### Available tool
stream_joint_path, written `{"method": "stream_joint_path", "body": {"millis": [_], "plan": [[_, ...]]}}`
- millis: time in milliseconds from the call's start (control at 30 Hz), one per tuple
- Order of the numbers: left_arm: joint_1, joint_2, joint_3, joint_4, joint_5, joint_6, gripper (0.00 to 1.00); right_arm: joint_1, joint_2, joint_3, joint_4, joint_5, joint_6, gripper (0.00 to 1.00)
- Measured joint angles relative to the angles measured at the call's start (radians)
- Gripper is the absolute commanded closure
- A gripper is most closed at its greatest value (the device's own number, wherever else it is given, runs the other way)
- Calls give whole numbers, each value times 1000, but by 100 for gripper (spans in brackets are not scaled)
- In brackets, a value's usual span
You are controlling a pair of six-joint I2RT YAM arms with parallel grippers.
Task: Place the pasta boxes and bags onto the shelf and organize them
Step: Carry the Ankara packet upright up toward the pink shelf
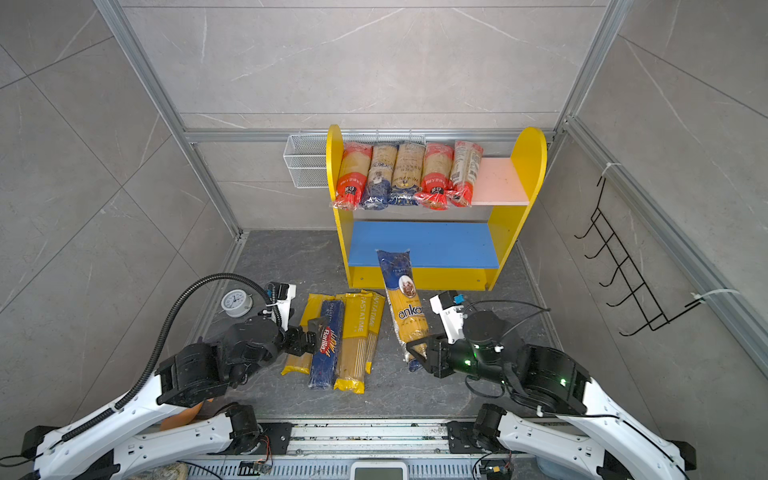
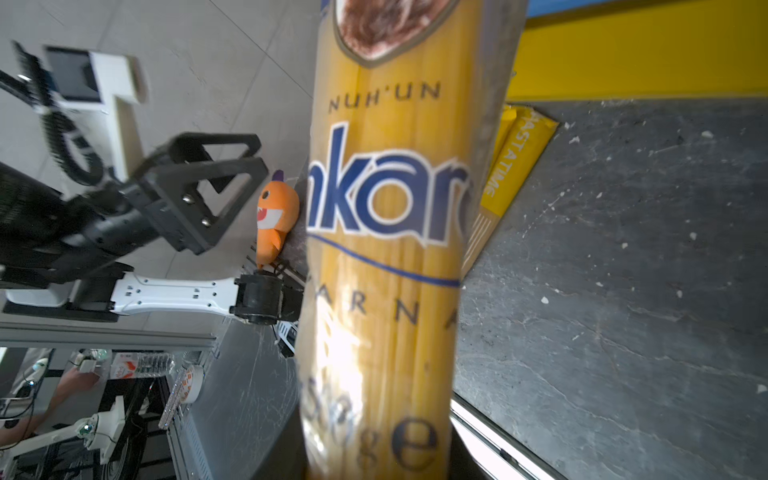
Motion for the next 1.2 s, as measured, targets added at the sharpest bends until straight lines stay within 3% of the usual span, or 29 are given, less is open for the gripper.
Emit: {"method": "stream_joint_path", "body": {"millis": [333,1200], "plan": [[0,8,20,25,24,16,0,0,23,242,-95,110,-67,100],[0,94,20,179,106,116,0,0,526,1181,-272,578,-422,100]]}}
